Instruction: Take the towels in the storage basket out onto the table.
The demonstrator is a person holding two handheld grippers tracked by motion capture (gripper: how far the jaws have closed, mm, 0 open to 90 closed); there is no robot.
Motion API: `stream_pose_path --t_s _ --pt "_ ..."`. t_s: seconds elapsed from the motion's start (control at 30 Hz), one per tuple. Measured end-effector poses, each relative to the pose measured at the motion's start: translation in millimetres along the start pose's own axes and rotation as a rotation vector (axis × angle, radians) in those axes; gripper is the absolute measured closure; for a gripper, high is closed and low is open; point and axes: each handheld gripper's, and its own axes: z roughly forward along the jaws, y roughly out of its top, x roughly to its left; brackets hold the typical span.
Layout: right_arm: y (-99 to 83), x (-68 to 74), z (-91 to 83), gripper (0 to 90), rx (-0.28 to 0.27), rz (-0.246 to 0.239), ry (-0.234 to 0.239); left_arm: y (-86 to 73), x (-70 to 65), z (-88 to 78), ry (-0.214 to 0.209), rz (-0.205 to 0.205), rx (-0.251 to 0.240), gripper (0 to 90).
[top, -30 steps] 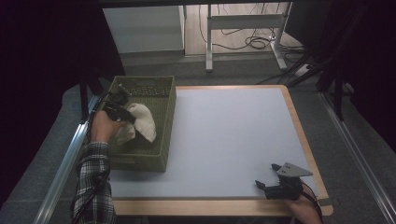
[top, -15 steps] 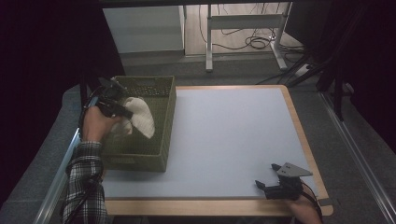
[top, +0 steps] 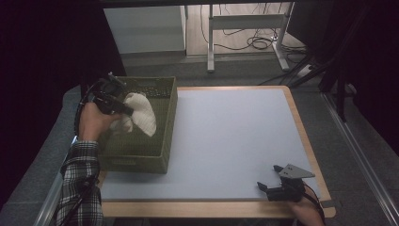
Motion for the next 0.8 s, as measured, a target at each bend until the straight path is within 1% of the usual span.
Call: stream_pose_path --t_s 0.03,0.2,0.3,0.33,0.43,0.47,0.5,0.53,0.57,0.63,0.67,0.73,0.77,0.8 --pt "0.0 0.0 0.0 6.5 0.000 0.000 0.000 2.2 -3.7 -4.4 0.001 0.014 -0.003 79.8" --pt "0.0 0.0 0.0 6.5 0.000 0.000 0.000 8.6 -13.5 -13.6 0.006 0.043 -0.017 79.0" --pt "0.0 0.0 0.0 6.5 -0.001 0.001 0.000 13.4 -19.3 -17.6 0.000 0.057 -0.024 79.1" --pt "0.0 0.0 0.0 6.5 -0.001 0.001 0.000 13.4 -19.3 -17.6 0.000 0.057 -0.024 79.1" --pt "0.0 0.0 0.0 6.5 -0.001 0.001 0.000 19.1 -28.2 -18.4 -0.010 0.081 -0.029 79.1" --pt "0.0 0.0 0.0 6.5 -0.001 0.001 0.000 19.1 -28.2 -18.4 -0.010 0.081 -0.029 79.1" --pt "0.0 0.0 0.0 6.5 -0.001 0.001 0.000 22.3 -33.5 -17.7 -0.014 0.093 -0.029 79.1" --pt "0.0 0.0 0.0 6.5 -0.001 0.001 0.000 22.3 -33.5 -17.7 -0.014 0.093 -0.029 79.1" --pt "0.0 -0.1 0.0 6.5 -0.001 0.000 0.000 25.6 -38.6 -16.6 -0.020 0.102 -0.034 79.1" --pt "0.0 -0.1 0.0 6.5 -0.001 0.001 0.000 29.2 -43.5 -15.4 -0.024 0.117 -0.034 79.1" --pt "0.0 -0.1 0.0 6.5 -0.001 0.001 0.000 29.2 -43.5 -15.4 -0.024 0.117 -0.034 79.1" --pt "0.0 -0.1 0.0 6.5 -0.001 0.001 0.000 33.0 -48.4 -14.0 -0.028 0.128 -0.034 79.1" --pt "0.0 -0.1 0.0 6.5 -0.001 0.001 0.000 37.0 -53.5 -12.3 -0.032 0.143 -0.035 79.1" --pt "0.0 -0.1 0.0 6.5 0.000 0.000 -0.001 38.9 -56.4 -11.3 -0.037 0.146 -0.036 79.1"
